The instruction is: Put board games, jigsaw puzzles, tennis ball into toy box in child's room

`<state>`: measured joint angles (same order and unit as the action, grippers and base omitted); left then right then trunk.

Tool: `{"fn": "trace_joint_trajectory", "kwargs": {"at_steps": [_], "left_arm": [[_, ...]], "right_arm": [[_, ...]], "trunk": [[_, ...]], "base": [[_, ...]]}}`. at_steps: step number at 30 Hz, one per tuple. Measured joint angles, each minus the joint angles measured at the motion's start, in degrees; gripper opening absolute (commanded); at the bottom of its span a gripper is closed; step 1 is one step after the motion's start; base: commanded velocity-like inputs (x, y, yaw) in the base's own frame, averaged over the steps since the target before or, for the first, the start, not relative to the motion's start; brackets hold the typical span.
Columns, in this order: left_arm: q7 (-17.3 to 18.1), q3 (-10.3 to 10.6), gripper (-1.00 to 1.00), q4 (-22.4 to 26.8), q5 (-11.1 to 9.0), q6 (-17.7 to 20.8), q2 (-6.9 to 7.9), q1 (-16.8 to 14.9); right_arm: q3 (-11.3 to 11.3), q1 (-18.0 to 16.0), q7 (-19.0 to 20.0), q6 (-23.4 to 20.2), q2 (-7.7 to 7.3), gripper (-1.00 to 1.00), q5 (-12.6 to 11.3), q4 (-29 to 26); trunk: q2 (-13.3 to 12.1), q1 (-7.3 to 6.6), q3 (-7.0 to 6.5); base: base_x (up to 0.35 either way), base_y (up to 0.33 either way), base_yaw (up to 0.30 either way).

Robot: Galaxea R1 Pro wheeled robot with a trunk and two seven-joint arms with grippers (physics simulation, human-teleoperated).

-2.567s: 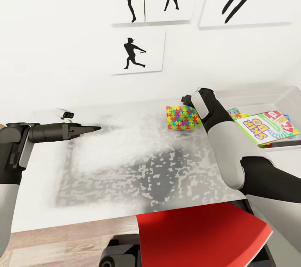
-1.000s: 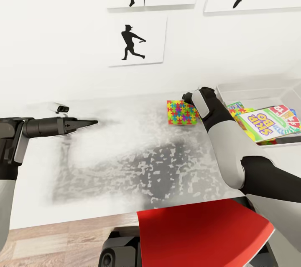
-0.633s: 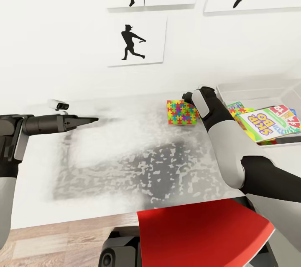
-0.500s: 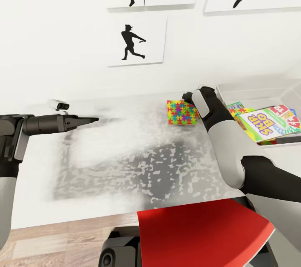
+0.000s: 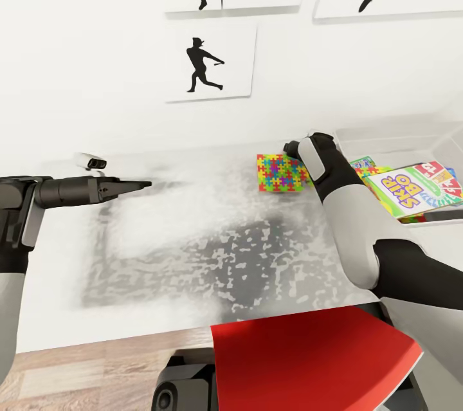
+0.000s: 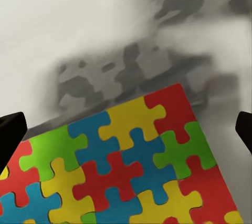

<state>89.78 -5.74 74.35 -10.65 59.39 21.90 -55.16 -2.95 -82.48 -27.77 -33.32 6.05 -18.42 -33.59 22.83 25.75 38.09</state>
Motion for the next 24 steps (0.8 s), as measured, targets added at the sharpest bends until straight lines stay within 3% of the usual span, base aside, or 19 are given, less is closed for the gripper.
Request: {"fn": "trace_joint_trajectory", "kwargs": {"at_steps": [24], "left_arm": [[0.0, 0.08, 1.0, 0.46, 0.0, -0.01, 0.15, 0.0]], "right_arm": [[-0.25, -0.05, 0.11, 1.15, 0.07, 1.0, 0.29, -0.68]], "trunk": [[0.02, -0.01, 1.55]], "base": [[0.0, 0.0, 0.0]]}}
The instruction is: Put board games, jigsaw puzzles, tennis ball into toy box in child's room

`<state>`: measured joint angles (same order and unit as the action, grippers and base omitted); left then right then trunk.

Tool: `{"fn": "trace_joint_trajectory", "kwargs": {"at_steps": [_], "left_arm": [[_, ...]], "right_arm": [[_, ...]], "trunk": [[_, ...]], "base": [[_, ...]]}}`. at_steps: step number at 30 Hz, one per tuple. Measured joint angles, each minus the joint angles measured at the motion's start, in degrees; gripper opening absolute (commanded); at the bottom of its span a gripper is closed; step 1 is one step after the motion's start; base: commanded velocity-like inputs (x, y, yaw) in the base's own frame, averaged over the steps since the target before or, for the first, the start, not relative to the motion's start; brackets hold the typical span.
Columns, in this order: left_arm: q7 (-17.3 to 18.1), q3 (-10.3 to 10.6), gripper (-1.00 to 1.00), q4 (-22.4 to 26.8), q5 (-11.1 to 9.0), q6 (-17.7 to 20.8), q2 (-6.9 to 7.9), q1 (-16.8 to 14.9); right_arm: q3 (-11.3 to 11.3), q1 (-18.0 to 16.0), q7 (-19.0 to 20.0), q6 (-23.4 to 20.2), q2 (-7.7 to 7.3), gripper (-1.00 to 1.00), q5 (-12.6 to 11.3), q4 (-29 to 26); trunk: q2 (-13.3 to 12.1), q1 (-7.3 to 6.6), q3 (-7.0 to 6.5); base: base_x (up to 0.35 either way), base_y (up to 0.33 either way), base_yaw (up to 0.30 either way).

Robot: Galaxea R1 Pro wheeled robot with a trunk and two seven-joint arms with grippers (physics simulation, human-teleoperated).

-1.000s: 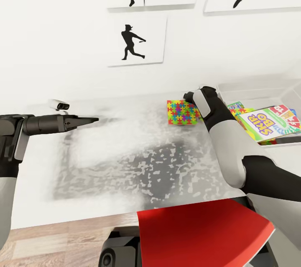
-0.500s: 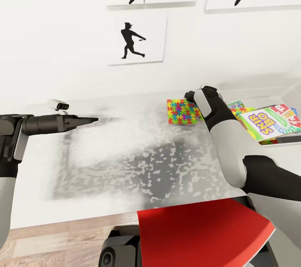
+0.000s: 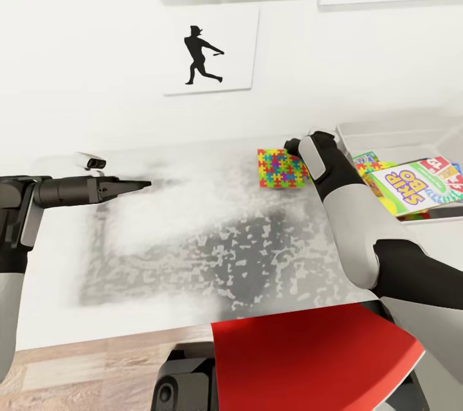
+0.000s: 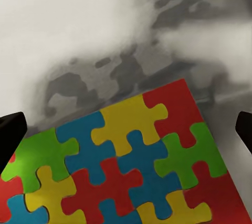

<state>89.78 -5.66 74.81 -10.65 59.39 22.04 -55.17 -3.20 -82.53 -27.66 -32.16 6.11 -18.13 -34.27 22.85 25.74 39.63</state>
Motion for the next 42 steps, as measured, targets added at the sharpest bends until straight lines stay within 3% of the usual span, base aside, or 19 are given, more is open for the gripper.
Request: {"fn": "trace_joint_trajectory", "kwargs": {"at_steps": [42], "left_arm": [[0.0, -0.01, 1.0, 0.23, 0.17, 0.0, -0.07, 0.01]], "right_arm": [[-0.08, -0.58, 0.01, 0.25, 0.18, 1.0, 0.05, 0.47]], "trunk": [[0.0, 0.0, 0.4]], "base": [[0.0, 0.0, 0.0]]}}
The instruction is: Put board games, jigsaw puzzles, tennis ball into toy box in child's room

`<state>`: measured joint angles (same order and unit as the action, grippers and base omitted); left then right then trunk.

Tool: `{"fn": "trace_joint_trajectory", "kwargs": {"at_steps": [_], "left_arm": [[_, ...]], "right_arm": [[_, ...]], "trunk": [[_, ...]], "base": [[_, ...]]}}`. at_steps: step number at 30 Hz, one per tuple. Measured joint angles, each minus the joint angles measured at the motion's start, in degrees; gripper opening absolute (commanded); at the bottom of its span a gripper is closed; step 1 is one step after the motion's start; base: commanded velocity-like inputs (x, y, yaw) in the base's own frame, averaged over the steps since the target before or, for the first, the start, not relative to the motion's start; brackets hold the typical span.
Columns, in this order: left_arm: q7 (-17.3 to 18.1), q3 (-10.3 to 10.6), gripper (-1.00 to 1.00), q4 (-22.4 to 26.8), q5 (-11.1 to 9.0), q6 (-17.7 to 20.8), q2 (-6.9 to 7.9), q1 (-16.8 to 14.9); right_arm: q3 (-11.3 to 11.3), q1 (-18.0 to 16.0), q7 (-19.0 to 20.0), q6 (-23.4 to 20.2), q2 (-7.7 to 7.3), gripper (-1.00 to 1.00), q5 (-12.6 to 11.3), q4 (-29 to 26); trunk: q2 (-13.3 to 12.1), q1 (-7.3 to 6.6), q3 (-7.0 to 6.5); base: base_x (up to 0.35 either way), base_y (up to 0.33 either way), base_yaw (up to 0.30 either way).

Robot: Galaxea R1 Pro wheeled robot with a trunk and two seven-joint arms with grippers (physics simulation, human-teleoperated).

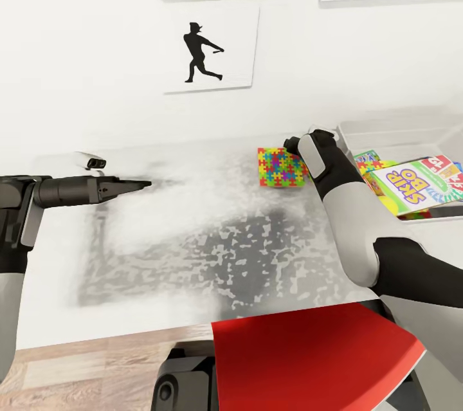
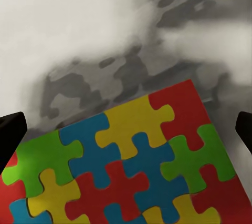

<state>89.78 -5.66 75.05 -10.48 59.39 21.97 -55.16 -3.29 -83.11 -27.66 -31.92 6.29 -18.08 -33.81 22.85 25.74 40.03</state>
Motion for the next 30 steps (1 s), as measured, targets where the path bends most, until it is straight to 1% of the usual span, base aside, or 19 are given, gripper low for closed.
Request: {"fn": "trace_joint_trajectory", "kwargs": {"at_steps": [16, 19, 20, 30], "left_arm": [[0.0, -0.02, 1.0, 0.0, 0.01, 0.0, -0.03, 0.0], [0.0, -0.06, 1.0, 0.01, 0.0, 0.0, -0.03, 0.0], [0.0, -0.05, 1.0, 0.01, 0.0, 0.01, -0.03, 0.0], [0.0, -0.1, 1.0, 0.02, 0.02, 0.01, -0.03, 0.0]], "right_arm": [[0.0, 0.05, 0.07, 0.1, -0.08, 1.0, -0.19, -0.4], [0.0, 0.05, 0.08, 0.05, -0.09, 1.0, -0.05, 0.01], [-0.02, 0.08, 0.05, -0.01, -0.09, 1.0, -0.39, 0.29], [0.0, 0.08, 0.06, -0.02, -0.13, 1.0, -0.45, 0.38]], "trunk": [[0.0, 0.0, 0.21], [0.0, 0.02, 0.21], [-0.02, 0.03, 0.22], [-0.03, 0.04, 0.22]], "base": [[-0.011, 0.0, 0.0], [-0.165, 0.076, 0.0], [-0.211, 0.138, 0.0], [-0.24, 0.179, 0.0]]}}
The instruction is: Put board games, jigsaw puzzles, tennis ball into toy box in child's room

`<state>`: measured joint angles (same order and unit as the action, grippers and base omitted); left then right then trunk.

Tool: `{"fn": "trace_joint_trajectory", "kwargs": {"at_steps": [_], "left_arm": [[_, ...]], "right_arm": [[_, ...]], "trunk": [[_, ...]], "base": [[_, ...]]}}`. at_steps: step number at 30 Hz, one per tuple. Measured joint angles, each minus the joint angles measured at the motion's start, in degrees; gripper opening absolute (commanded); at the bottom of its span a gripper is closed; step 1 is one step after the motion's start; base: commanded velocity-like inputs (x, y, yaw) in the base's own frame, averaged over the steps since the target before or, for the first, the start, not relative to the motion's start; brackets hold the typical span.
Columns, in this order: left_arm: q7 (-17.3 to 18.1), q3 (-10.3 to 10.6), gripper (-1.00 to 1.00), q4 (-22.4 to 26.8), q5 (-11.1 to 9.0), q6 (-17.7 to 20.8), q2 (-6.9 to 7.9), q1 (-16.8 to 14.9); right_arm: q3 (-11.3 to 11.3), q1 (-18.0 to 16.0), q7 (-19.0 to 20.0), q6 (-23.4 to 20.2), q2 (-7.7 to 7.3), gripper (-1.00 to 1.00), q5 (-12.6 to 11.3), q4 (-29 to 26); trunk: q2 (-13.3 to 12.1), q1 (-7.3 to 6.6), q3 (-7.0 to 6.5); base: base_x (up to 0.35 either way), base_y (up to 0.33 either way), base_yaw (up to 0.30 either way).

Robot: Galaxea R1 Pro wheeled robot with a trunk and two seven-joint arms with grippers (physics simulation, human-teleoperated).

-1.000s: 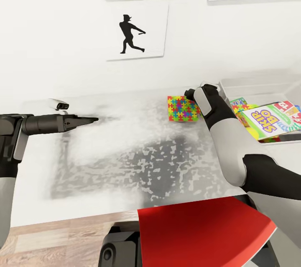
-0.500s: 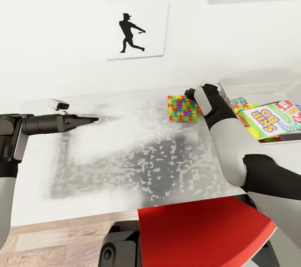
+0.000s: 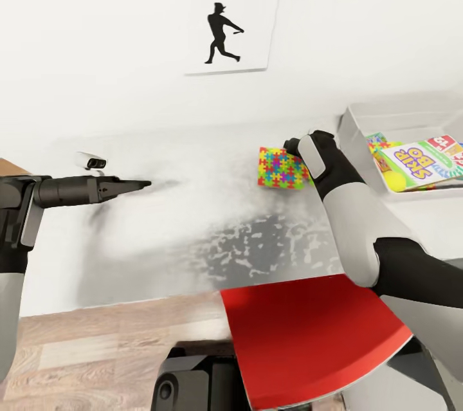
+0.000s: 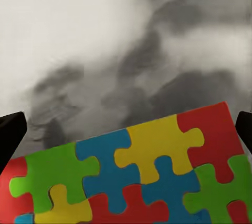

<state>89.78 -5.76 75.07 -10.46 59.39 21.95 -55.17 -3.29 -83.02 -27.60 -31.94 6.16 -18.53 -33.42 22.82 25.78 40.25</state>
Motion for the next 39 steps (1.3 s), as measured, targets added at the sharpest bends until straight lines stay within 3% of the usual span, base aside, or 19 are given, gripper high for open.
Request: {"fn": "trace_joint_trajectory", "kwargs": {"at_steps": [7, 25, 39], "left_arm": [[0.0, -0.02, 1.0, -0.01, -0.01, 0.0, 0.0, 0.0], [0.0, -0.06, 1.0, 0.0, 0.0, 0.0, 0.0, 0.0], [0.0, -0.06, 1.0, 0.0, 0.01, 0.0, 0.08, 0.0]], "right_arm": [[-0.01, -0.01, 0.01, 0.02, -0.05, 1.0, 0.03, 0.06], [0.0, 0.0, -0.02, 0.04, -0.06, 1.0, -0.04, 0.1], [-0.01, 0.0, 0.0, 0.01, -0.06, 1.0, -0.03, 0.1]], "trunk": [[0.01, -0.02, 0.0], [0.0, -0.02, 0.0], [0.0, -0.01, 0.0]], "base": [[-0.183, 0.14, 0.0], [-0.021, 0.084, 0.0], [-0.204, 0.209, 0.0]]}}
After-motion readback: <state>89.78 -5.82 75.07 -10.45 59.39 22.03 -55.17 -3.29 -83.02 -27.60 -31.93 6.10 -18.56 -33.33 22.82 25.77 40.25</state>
